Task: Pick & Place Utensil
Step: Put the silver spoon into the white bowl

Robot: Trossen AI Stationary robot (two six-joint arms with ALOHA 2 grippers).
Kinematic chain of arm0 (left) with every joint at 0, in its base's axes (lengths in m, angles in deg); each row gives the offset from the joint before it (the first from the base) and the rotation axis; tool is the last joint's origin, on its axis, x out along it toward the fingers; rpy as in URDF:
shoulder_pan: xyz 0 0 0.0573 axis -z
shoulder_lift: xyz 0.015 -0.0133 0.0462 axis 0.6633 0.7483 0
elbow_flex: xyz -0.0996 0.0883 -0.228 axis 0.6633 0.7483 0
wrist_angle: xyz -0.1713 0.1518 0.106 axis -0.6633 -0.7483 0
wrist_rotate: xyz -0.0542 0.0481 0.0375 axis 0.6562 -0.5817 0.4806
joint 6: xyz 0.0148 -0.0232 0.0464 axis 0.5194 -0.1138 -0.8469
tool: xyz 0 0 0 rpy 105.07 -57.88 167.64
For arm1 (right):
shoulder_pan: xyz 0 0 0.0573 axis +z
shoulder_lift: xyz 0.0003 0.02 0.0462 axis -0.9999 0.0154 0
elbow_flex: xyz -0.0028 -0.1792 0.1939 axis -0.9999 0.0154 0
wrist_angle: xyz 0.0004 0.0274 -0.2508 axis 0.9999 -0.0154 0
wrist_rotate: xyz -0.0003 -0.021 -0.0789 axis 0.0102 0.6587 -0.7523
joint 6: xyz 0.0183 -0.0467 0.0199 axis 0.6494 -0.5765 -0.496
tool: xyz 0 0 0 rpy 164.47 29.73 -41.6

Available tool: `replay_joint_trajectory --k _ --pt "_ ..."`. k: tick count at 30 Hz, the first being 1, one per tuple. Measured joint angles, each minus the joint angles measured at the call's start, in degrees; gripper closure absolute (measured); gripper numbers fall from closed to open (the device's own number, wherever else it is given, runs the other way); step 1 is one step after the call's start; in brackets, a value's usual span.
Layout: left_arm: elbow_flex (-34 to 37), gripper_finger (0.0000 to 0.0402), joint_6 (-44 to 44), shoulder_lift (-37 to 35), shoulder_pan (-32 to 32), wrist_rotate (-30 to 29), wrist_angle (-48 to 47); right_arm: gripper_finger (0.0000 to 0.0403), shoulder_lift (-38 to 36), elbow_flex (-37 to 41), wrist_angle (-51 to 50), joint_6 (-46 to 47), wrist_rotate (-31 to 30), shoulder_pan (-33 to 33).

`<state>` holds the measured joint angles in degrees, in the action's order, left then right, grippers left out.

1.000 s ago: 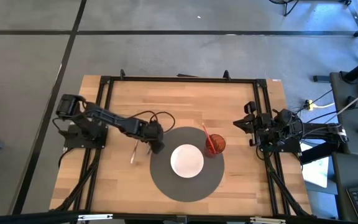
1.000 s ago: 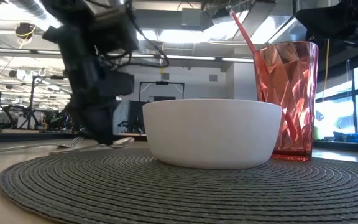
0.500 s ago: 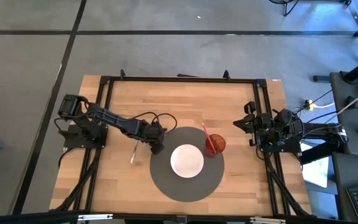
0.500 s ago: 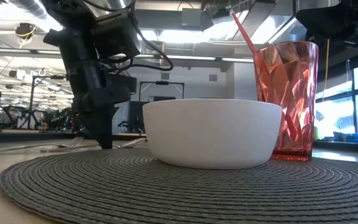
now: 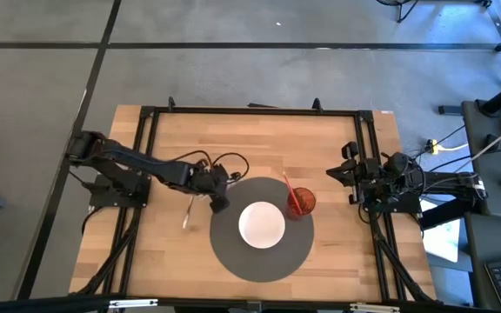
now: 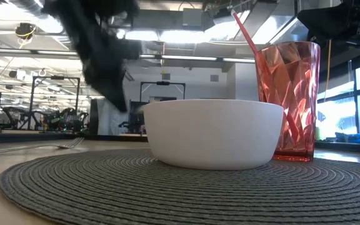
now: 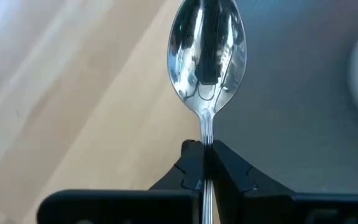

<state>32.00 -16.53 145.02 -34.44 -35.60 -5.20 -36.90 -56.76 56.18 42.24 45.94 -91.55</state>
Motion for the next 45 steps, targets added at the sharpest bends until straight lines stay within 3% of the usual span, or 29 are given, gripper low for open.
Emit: replay_joint_trajectory --k 4,8,13,17,20,26,31,45 --pt "-8.0 0.0393 -3.5 -0.2 4.0 -3.1 -5.5 0.0382 0.0 0.0 0.0 0.0 0.0 0.0" --pt "-19.9 0.0394 -8.6 4.6 8.9 -5.9 -13.2 0.0382 0.0 0.0 0.0 0.0 0.0 0.0" --pt "-38.6 0.0394 -11.5 16.3 12.9 -6.6 -27.8 0.0382 0.0 0.0 -0.1 -0.1 0.0 0.0" --pt "-52.0 0.0394 -13.7 27.9 13.9 -2.3 -40.7 0.0382 0.0 0.0 -0.3 -0.1 0.0 0.0" --pt "-60.1 0.0393 -15.0 35.5 13.7 0.8 -47.4 0.0382 0.0 0.0 -0.9 -0.1 0.0 0.0" --pt "-73.4 0.0391 -18.9 46.8 13.5 1.0 -58.8 0.0382 0.0 0.0 -1.1 -0.2 0.0 0.0" --pt "-78.7 0.0389 -22.6 50.2 13.2 1.0 -60.0 0.0382 0.0 0.0 -1.1 -0.4 0.0 0.0" --pt "-79.0 0.0385 -26.1 50.4 12.2 0.7 -60.3 0.0382 0.0 0.0 -1.1 -0.4 0.0 0.0"
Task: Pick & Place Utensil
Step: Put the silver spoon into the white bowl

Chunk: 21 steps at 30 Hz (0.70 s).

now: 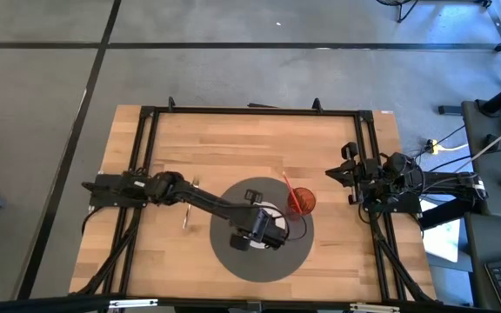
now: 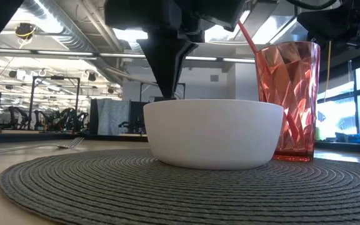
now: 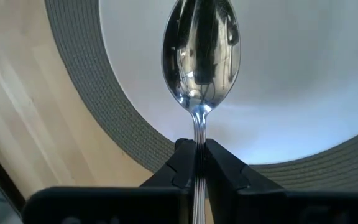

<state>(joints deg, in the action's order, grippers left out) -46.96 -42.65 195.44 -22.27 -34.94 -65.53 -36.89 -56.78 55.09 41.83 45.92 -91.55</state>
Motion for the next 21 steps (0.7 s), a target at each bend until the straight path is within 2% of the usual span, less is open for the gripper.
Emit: replay_joint_trajectory --k 7,14,21 --pt "0.0 0.0383 -4.3 0.6 1.0 -4.4 0.0 0.0382 0.0 0.0 0.0 -0.2 0.0 0.0" --pt "0.0 0.0379 -2.7 0.8 1.0 -4.5 0.2 0.0382 0.0 0.0 0.0 -0.2 0.0 0.0" --pt "0.0 0.0344 -2.2 0.8 1.0 -2.7 1.4 0.0382 0.0 0.0 0.0 -0.2 0.0 0.0"
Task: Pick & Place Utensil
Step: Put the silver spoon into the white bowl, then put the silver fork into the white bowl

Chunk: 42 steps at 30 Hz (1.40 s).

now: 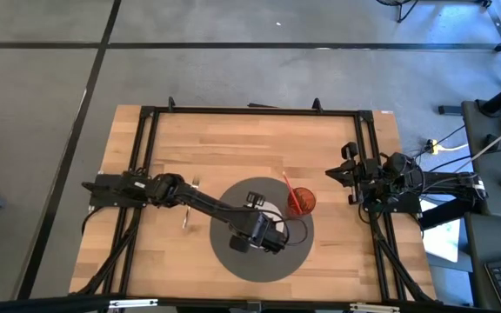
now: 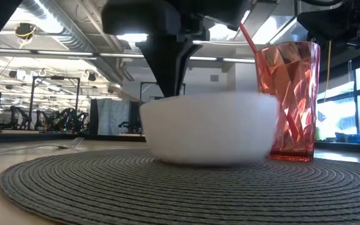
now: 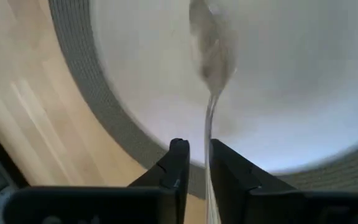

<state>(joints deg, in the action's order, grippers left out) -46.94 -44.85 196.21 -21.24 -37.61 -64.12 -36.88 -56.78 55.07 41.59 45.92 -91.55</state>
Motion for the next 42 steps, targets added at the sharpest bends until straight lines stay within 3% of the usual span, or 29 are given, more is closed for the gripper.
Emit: replay_joint_trajectory --k 8,13,19,22,25,28,31,36,42 --pt "0.0 0.0315 0.0 0.0 0.2 -2.3 1.8 0.0382 0.0 0.0 0.0 0.0 0.0 0.0" --pt "-3.4 0.0312 3.4 -0.6 1.8 -4.6 -3.4 0.0382 0.0 0.0 -0.2 0.3 0.0 0.0" --pt "0.4 0.0343 10.2 -11.5 5.1 -13.7 -3.0 0.0382 0.0 0.0 -2.1 0.4 0.1 0.0" --pt "8.2 0.0369 19.0 -19.3 6.6 -20.1 -3.1 0.0382 0.0 0.0 -2.1 0.4 1.2 0.0" --pt "21.5 0.0395 32.7 -29.3 7.2 -25.5 -2.9 0.0382 0.0 0.0 -1.9 0.3 1.5 0.0" --pt "38.5 0.0398 49.8 -39.1 6.7 -23.7 0.2 0.0382 0.0 0.0 -1.9 -0.4 1.4 0.0" --pt "55.0 0.0400 63.2 -48.2 5.0 -15.7 8.3 0.0382 0.0 0.0 -1.8 -1.0 1.4 0.0" --pt "74.6 0.0396 64.6 -57.1 1.6 -7.4 27.1 0.0382 0.0 0.0 -1.7 -1.1 1.3 0.0" --pt "83.7 0.0378 59.9 -57.7 -4.6 -0.5 35.5 0.0382 0.0 0.0 -2.0 -0.7 1.3 0.0"
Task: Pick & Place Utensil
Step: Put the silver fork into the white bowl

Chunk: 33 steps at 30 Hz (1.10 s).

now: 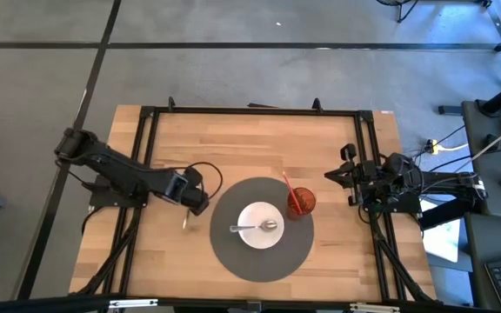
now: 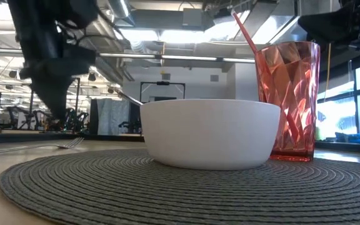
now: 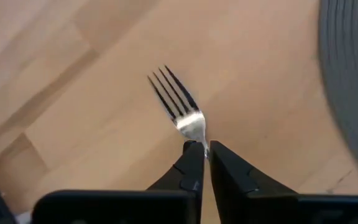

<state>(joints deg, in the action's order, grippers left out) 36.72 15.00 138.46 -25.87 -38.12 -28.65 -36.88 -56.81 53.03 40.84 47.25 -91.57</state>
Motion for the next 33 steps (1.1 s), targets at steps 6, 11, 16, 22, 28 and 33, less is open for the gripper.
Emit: replay_joint_trajectory --k 6,11,16,22,28,33 --pt "1.4 0.0328 -4.1 0.2 -3.6 7.0 4.9 0.0382 0.0 0.0 -1.0 -0.3 0.0 0.0" --pt "1.4 0.0276 -3.3 1.1 -6.0 11.1 6.8 0.0382 0.0 0.0 -1.0 -0.3 0.0 0.0" --pt "1.4 0.0243 -2.9 3.5 -6.5 13.4 6.6 0.0382 0.0 0.0 -1.0 -0.1 0.1 0.0" --pt "1.4 0.0236 -3.0 8.2 -6.4 15.7 6.6 0.0382 0.0 0.0 -1.0 -0.3 0.0 0.0" --pt "1.0 0.0255 -3.8 12.5 -7.3 16.2 6.3 0.0382 0.0 0.0 -1.0 -0.1 0.1 0.0" --pt "0.8 0.0292 -3.9 13.6 -7.8 16.8 6.5 0.0382 0.0 0.0 -1.0 -0.1 0.1 0.0"
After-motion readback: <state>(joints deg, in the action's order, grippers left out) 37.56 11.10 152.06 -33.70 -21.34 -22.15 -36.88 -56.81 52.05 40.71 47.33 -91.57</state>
